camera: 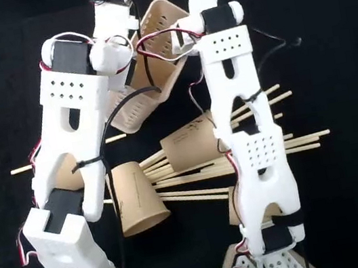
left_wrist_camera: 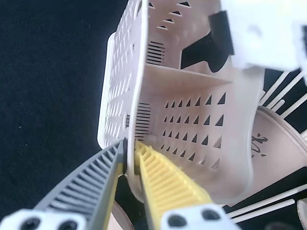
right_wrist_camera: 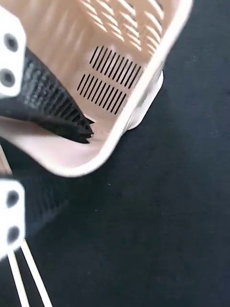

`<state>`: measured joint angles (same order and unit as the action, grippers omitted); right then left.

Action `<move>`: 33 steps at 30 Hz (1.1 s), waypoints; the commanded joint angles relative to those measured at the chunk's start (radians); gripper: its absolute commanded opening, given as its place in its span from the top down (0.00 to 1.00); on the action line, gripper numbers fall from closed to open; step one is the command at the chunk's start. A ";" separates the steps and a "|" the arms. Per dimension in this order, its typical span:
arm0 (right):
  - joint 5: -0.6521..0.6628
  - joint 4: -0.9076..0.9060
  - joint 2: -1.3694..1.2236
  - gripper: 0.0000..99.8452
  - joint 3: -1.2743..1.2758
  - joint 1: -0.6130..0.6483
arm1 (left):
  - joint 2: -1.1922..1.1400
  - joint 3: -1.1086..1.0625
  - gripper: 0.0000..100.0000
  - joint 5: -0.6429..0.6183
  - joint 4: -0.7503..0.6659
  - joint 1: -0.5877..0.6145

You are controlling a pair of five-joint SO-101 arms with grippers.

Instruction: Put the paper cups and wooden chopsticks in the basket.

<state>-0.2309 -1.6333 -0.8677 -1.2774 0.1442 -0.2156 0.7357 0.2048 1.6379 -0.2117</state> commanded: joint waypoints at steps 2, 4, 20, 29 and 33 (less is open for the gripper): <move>-0.014 -0.044 0.005 0.99 -0.113 -0.031 | 0.021 0.013 0.97 0.000 -0.015 0.015; -0.014 -0.120 0.002 0.99 -0.193 -0.021 | 0.021 0.019 0.97 -0.002 -0.017 0.018; -0.100 -0.135 0.159 0.99 0.084 0.049 | 0.020 0.010 0.95 -0.285 -0.192 0.216; -0.097 -0.101 0.424 0.99 0.389 0.123 | 0.020 0.013 0.85 -0.367 -0.213 0.234; -0.055 0.003 0.481 0.99 0.585 0.117 | 0.029 0.019 0.84 -0.381 -0.209 0.236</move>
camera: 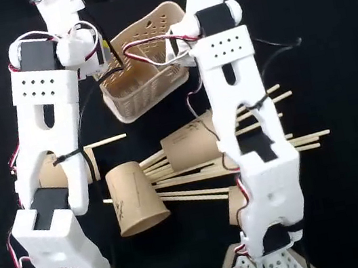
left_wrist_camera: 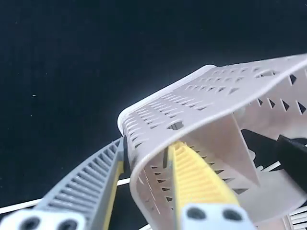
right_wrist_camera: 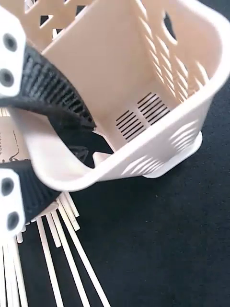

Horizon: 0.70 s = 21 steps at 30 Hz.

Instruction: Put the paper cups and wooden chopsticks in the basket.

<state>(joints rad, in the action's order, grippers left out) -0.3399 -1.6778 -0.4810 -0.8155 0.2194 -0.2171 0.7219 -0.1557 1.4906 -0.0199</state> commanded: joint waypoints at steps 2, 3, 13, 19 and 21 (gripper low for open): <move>0.086 0.118 0.128 0.99 0.236 0.041 | 0.031 0.033 0.84 -0.014 -0.060 0.047; 0.100 0.157 0.148 0.99 0.297 0.041 | 0.031 0.031 0.84 -0.014 -0.058 0.058; 0.206 0.470 0.498 0.99 0.765 0.075 | 0.032 0.154 0.80 -0.012 0.012 0.111; 0.273 0.578 0.550 0.99 0.874 0.087 | 0.026 0.308 0.79 -0.012 0.052 0.105; 0.273 0.586 0.550 0.99 0.888 0.087 | 0.032 0.329 0.79 -0.012 0.063 0.113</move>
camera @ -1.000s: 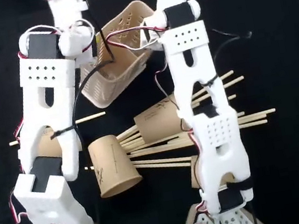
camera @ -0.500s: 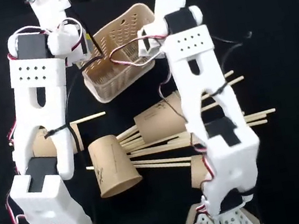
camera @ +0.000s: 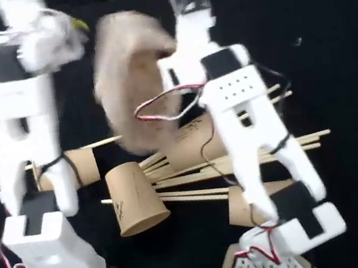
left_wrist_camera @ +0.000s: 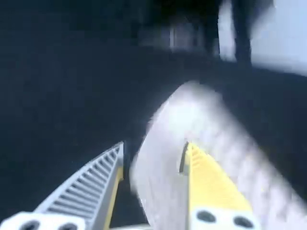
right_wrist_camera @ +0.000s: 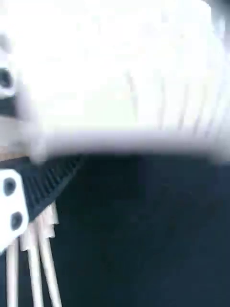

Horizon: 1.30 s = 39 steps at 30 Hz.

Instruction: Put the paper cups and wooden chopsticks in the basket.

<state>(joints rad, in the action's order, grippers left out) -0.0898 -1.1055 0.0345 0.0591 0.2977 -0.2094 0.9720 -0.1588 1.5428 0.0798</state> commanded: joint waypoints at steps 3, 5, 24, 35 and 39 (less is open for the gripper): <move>0.021 0.009 0.035 0.99 0.013 0.008 | 0.029 0.153 0.79 -0.009 0.101 0.042; 0.015 0.012 0.039 0.99 0.010 0.008 | 0.023 0.170 0.79 -0.003 0.178 0.053; 0.103 -0.058 0.070 0.99 -0.191 0.051 | 0.307 -0.286 0.79 0.195 0.215 0.058; 0.103 -0.064 0.064 0.99 -0.375 0.051 | 0.652 -0.878 0.79 0.195 -0.015 0.087; 0.103 -0.058 0.062 0.99 -0.433 0.048 | 0.761 -1.147 0.79 0.195 -0.166 0.090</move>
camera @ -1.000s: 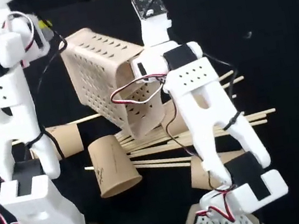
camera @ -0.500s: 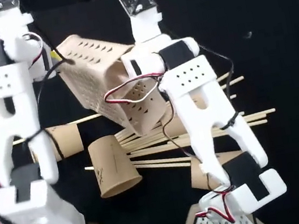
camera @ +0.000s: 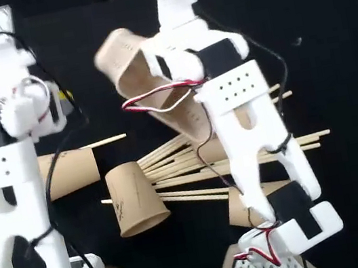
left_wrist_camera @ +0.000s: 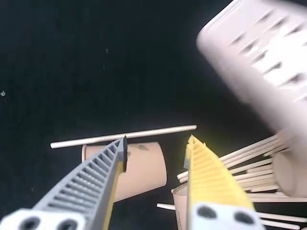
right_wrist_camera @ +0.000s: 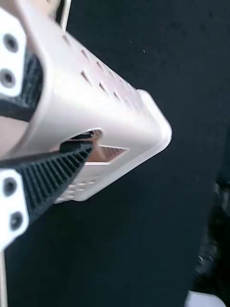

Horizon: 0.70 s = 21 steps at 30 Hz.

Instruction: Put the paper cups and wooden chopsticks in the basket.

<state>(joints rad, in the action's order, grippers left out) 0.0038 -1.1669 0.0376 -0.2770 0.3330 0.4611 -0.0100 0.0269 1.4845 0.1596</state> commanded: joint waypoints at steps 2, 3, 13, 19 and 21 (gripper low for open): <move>0.009 -0.003 0.058 0.99 -0.124 0.014 | 0.149 -0.266 0.79 0.008 -0.172 0.005; 0.012 -0.003 0.056 0.99 -0.128 0.015 | 0.176 -0.308 0.79 0.005 -0.203 0.004; 0.055 0.011 -0.044 0.99 -0.127 0.031 | 0.394 -0.394 0.79 0.002 -0.259 -0.047; 0.055 0.005 -0.093 0.99 -0.156 0.035 | 0.399 -0.329 0.79 -0.023 -0.305 -0.085; 0.055 0.005 -0.104 0.99 -0.151 0.035 | 0.397 -0.285 0.79 -0.031 -0.319 -0.104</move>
<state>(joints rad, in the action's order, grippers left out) 0.0514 -1.1669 -0.0744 -0.3659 0.3590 0.8370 -0.3951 0.0130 1.1960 0.0890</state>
